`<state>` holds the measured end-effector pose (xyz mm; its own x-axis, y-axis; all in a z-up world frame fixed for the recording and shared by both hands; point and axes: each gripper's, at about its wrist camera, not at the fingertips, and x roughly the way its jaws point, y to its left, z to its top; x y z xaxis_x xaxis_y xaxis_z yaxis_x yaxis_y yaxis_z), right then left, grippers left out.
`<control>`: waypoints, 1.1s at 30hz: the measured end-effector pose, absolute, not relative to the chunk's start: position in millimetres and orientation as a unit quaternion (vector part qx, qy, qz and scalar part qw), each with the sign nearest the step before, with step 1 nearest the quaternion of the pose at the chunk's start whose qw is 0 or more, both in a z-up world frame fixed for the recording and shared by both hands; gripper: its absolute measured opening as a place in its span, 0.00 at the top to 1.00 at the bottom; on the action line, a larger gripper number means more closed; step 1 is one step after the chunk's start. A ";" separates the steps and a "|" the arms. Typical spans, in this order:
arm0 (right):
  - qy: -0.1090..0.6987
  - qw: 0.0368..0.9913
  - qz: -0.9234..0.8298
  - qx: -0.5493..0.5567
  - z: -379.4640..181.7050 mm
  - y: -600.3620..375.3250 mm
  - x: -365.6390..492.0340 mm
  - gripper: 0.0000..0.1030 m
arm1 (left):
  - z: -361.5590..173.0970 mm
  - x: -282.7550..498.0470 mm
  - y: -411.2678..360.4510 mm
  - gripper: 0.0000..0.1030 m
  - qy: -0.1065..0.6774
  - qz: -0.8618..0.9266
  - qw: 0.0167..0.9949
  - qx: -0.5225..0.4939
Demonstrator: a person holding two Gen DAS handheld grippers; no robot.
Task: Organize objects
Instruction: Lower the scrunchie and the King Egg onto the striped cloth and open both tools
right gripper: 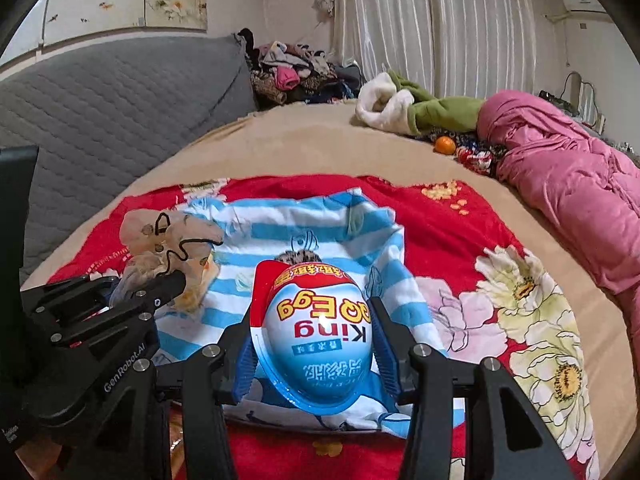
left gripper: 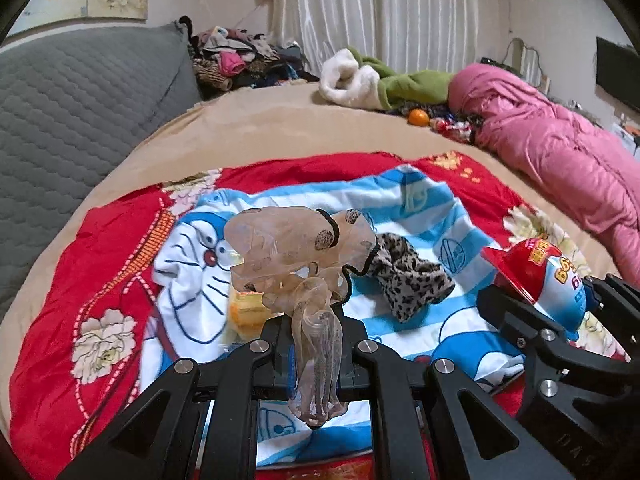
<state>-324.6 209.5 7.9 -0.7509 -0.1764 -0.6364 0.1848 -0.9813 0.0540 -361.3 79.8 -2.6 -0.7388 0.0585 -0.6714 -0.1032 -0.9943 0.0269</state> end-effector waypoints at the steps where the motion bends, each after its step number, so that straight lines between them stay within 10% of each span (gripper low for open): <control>1: 0.005 0.095 -0.935 0.342 4.4 210.3 -326.2 0.51 | -5.6 -362.9 81.2 0.88 0.032 0.931 0.044 -0.362; 33: 0.036 0.085 -0.907 0.411 -48.2 201.8 -357.8 0.51 | -66.2 -390.9 89.1 0.88 0.034 0.889 0.051 -0.454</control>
<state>-357.8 201.8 -48.2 -0.6480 -0.1246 -0.7513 0.1836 -0.9830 0.0046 -390.9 89.1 -66.2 -0.5817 0.0597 -0.8112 -0.1207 -0.9926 0.0135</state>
